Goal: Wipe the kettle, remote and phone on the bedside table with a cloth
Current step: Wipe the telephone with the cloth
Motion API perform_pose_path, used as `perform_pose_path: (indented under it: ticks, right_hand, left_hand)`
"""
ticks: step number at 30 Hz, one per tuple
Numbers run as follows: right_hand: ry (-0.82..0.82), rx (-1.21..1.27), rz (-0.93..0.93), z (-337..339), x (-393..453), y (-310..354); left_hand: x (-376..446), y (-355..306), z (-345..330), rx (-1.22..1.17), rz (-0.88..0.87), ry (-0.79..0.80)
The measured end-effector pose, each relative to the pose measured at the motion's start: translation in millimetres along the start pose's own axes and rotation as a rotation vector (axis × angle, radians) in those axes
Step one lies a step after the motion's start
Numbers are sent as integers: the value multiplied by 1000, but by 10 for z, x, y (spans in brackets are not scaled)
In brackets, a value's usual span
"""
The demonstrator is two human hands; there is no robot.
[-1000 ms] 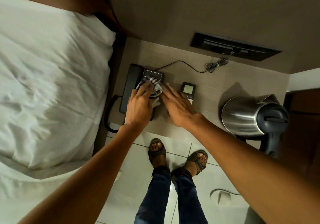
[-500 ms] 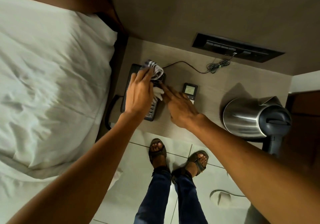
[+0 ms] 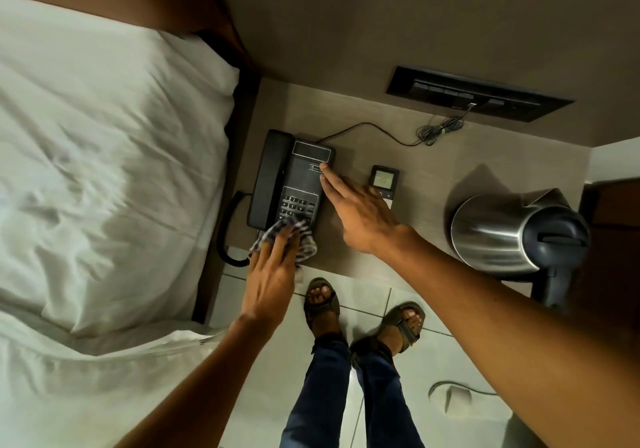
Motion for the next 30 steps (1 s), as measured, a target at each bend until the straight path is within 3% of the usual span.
perform_pose_path:
  ticks: [4, 12, 14, 17, 21, 24, 30]
  right_hand:
    - [-11, 12, -9, -29, 0, 26]
    - [-20, 44, 12, -53, -50, 5]
    - [-25, 115, -10, -77, -147, -44]
    - [-80, 239, -64, -36, -324, -131]
    - [-146, 458, -188, 95, -606, -324]
    - [-206, 633, -317, 202, -834, -528]
    - [-371, 1365, -290, 558, -1305, -824]
  left_hand:
    - [-331, 114, -208, -30, 100, 162]
    - [-291, -91, 94, -312, 141, -38]
    - [-195, -185, 184, -408, 218, -80]
    - [-45, -347, 304, -767, 427, -114]
    - [163, -654, 534, -1218, 621, -172]
    - [317, -985, 772, -1373, 648, -172]
    - [511, -1832, 1198, -1652, 605, 0]
Point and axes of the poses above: each hand's wrist, its own x-axis towards the middle knuckle, its own z-axis out of the back of the hand, y = z × x, the point moved 5 cm from there along x, towards the middle knuckle, and after that the axes turned 1 degree about -x, right-handed, at the moved point
